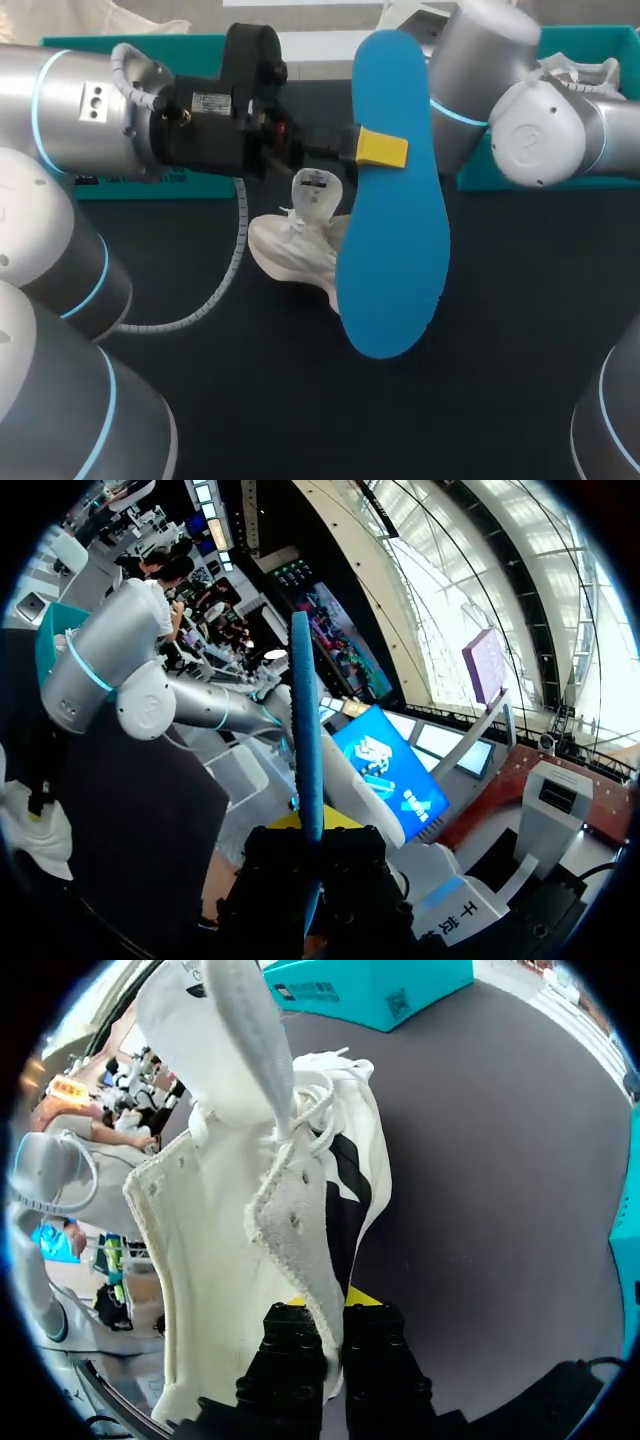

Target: Take the shoe out of the shoebox, open the shoe tongue, remove and reinsert the insole, then place the shoe into the shoebox

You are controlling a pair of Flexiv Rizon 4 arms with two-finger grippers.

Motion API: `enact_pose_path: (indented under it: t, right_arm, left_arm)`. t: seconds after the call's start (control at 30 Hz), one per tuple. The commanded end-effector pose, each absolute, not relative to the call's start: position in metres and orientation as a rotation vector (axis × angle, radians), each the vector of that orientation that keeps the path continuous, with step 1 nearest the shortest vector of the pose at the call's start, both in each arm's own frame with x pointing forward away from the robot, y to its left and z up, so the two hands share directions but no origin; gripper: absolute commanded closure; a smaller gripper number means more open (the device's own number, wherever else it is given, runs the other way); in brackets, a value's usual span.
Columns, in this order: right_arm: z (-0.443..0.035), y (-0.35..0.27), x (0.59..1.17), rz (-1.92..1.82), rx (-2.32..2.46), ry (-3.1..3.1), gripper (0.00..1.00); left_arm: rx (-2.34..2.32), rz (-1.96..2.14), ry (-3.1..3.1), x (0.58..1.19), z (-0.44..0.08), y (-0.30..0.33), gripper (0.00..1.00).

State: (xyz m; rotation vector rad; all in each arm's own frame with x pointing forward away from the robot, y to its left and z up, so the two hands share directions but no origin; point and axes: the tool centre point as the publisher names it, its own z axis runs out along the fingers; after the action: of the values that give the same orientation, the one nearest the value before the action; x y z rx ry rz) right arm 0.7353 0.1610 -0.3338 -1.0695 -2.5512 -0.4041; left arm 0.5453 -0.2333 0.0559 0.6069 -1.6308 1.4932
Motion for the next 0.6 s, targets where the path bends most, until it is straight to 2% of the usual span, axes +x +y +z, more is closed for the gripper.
enact_pose_path:
  t: [0.03,0.43,0.6]
  right_arm:
    - [-0.3329,0.1578,0.7273,-0.44,-1.138,-2.539,1.0]
    - [-0.3329,0.1578,0.7273,-0.44,-1.138,-2.539,1.0]
    - [-0.3427,0.1511,0.7242,-0.516,-1.462,-2.513,1.0]
  left_arm:
    - [0.614,1.501,-1.627,0.54,0.0562,-0.2347,1.0]
    - [0.614,1.501,-1.627,0.54,0.0562,-0.2347,1.0]
    - [0.614,1.501,-1.627,0.54,0.0562,-0.2347,1.0]
